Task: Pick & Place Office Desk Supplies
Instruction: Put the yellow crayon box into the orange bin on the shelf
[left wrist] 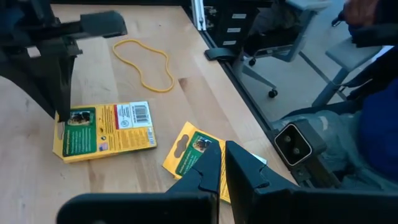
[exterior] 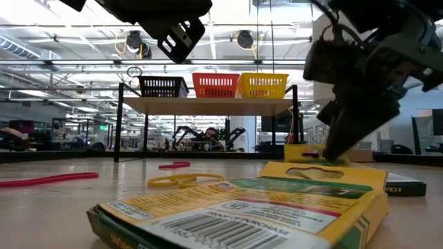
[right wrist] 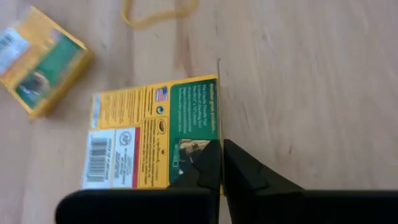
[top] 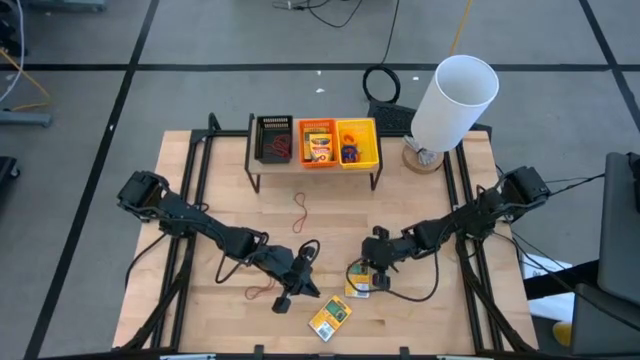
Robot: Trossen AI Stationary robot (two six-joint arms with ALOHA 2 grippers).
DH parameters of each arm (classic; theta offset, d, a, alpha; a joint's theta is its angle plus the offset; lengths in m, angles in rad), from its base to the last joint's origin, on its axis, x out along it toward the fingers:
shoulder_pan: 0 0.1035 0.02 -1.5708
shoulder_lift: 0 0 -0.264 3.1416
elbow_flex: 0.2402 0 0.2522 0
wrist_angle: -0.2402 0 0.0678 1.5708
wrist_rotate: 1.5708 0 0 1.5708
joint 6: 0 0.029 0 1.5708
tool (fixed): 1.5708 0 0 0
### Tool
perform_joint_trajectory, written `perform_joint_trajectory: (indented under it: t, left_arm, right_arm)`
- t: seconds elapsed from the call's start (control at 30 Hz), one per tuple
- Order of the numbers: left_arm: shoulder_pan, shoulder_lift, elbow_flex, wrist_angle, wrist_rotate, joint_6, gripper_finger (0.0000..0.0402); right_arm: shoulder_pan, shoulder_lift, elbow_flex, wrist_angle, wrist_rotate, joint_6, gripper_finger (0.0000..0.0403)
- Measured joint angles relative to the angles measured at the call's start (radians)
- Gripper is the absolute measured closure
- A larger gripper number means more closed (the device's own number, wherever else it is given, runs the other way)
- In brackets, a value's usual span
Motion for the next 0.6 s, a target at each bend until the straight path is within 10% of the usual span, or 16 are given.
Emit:
perform_joint_trajectory:
  t: [0.6]
  left_arm:
    - [0.019,0.000,0.000,0.004,0.000,0.074,0.0391]
  right_arm:
    - [-0.129,-0.312,0.006,0.054,0.089,-0.358,0.0402]
